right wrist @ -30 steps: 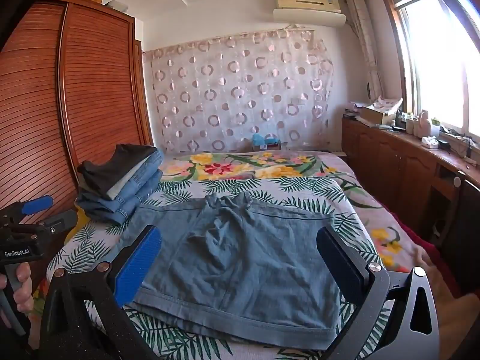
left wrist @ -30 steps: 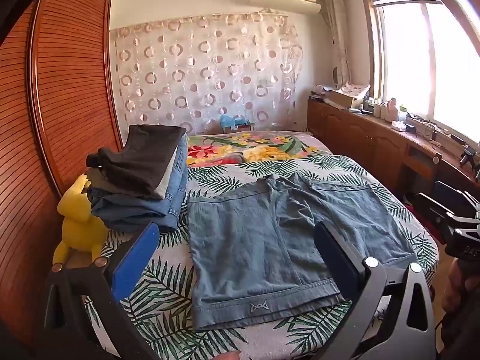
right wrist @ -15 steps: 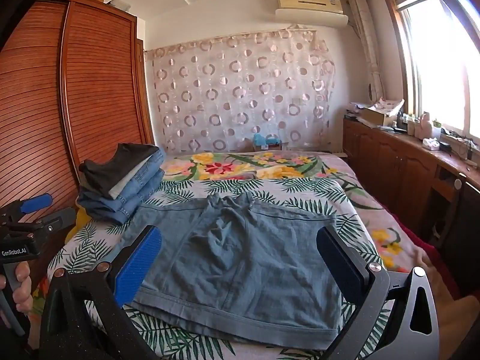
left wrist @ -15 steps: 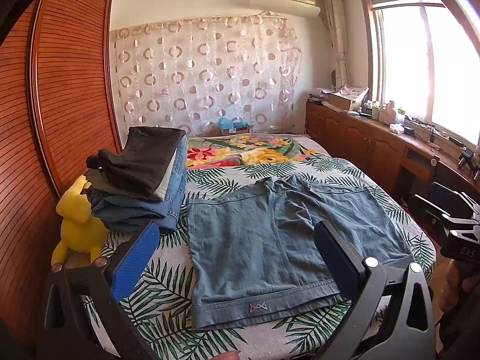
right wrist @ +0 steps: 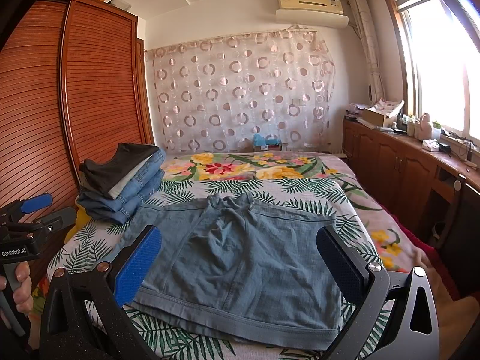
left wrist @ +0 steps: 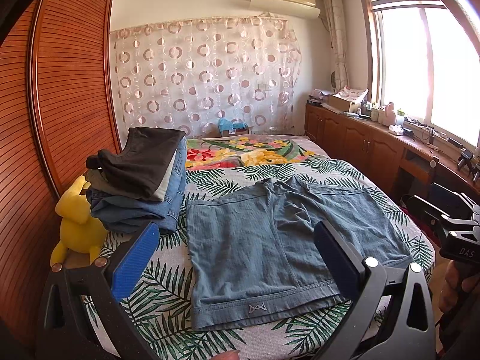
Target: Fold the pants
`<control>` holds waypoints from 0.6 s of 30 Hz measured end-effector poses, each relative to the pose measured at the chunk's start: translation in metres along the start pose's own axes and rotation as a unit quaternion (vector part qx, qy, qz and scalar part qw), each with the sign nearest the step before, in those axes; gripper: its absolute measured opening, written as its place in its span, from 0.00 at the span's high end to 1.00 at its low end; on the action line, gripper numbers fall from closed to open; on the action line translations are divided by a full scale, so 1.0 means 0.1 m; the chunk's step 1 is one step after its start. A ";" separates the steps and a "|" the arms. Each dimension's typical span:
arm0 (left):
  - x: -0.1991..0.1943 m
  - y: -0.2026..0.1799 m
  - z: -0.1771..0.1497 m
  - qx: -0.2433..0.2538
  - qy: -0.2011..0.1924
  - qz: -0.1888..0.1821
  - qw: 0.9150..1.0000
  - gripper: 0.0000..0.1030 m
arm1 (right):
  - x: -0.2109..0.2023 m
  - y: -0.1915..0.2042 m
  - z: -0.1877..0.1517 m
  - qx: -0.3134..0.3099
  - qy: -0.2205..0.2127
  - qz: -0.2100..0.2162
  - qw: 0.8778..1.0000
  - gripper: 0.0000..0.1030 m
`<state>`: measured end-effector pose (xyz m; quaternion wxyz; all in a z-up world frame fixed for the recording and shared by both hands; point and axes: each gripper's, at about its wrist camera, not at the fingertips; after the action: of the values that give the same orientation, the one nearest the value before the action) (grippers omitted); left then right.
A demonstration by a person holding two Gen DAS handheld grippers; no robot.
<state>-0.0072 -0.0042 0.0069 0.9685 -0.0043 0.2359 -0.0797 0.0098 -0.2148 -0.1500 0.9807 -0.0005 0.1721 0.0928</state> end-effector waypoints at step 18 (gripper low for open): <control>-0.02 0.00 0.02 -0.001 -0.002 0.000 1.000 0.00 | 0.00 0.03 -0.01 -0.001 -0.001 0.003 1.000 0.00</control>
<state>-0.0080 -0.0042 0.0091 0.9690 -0.0052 0.2339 -0.0798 0.0089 -0.2122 -0.1511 0.9806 -0.0007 0.1714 0.0954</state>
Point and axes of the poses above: each gripper's, at about its wrist camera, not at the fingertips, and x roughly the way its jaws point, y to its left, z to its top, and after that the axes turned 8 degrees about -z, right-handed
